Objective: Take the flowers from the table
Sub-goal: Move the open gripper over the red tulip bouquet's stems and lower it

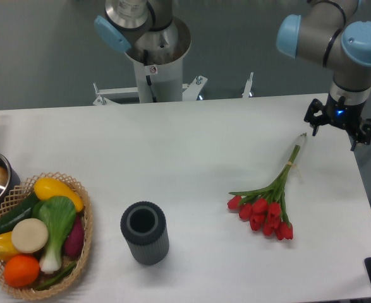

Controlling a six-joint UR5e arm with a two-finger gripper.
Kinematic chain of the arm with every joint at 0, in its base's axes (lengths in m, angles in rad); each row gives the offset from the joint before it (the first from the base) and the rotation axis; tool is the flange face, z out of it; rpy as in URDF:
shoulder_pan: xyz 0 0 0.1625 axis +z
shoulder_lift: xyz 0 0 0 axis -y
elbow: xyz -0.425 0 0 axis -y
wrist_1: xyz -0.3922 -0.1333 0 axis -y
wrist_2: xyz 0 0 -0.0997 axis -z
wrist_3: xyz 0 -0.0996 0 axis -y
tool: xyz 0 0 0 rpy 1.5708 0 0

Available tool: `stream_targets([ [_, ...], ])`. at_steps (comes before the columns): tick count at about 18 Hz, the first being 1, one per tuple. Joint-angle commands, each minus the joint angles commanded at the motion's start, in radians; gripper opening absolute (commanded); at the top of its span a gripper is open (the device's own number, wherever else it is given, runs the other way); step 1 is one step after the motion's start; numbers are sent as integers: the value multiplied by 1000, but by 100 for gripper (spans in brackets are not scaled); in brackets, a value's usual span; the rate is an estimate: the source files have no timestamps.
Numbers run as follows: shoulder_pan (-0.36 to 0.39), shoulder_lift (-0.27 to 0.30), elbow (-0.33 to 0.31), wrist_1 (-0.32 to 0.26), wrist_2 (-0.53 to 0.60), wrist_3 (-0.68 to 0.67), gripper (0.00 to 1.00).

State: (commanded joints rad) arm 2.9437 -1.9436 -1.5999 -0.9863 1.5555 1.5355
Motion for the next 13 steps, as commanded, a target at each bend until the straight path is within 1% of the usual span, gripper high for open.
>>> stream_targets([
  [5,-12,2,-28,0,-3,-14,100],
  [7,-14,8,-66,9,-21,-20,100],
  [10,-12,8,-144,86,-84,-20,100],
  [11,-15,8,-170,118,-86,-21,100],
  [12,-18,8,-181,138,-84,-20,100],
  [13,-29,8,-181,140,-74,-20,100],
])
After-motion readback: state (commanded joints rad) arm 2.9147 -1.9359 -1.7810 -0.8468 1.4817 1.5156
